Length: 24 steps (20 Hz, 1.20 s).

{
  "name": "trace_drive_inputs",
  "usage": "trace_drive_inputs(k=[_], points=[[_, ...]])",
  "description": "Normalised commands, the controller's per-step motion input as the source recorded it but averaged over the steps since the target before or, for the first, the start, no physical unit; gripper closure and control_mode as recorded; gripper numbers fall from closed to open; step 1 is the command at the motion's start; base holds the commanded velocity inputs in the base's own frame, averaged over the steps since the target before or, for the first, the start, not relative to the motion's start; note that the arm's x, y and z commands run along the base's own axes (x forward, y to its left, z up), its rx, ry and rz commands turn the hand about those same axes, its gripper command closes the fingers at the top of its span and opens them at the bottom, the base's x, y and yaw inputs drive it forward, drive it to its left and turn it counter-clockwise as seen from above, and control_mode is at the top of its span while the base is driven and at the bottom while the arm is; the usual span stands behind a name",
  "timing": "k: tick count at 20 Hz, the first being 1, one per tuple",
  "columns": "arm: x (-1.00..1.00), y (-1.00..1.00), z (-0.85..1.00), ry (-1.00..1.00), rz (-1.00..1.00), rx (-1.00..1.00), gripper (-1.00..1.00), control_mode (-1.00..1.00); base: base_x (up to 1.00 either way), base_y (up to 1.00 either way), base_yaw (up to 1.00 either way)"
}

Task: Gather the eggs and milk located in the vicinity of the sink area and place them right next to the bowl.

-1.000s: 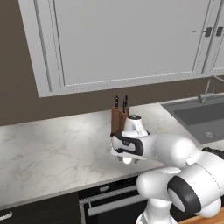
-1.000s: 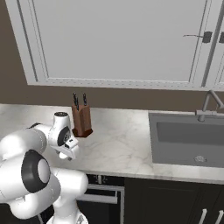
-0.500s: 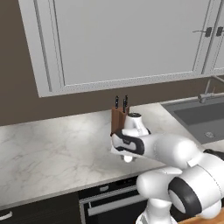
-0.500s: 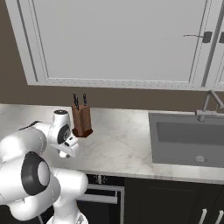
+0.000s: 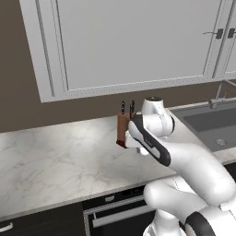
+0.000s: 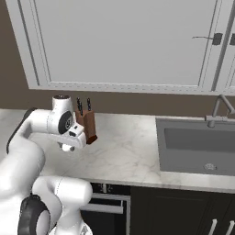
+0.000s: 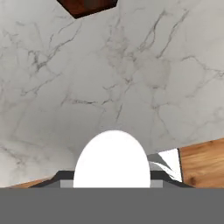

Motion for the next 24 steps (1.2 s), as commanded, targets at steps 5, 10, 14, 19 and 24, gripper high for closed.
trace_drive_inputs(k=[5, 10, 14, 19, 24], points=[[-0.79, -0.33, 0.66, -0.06, 0.25, 0.0, 1.0, -1.0, 0.0, 0.0, 0.0], [-0.5, -0.16, 0.83, -0.03, 0.22, 0.0, 1.0, -1.0, 0.0, 0.0, 0.0], [-0.11, -0.05, 0.16, -0.05, 0.07, 0.0, 1.0, -1.0, 0.0, 0.0, 0.0], [0.0, 0.0, 0.0, 0.0, 0.0, 0.0, 1.0, -1.0, 0.0, 0.0, 0.0], [0.0, 0.0, 0.0, 0.0, 0.0, 0.0, 1.0, 1.0, 0.0, 0.0, 0.0]])
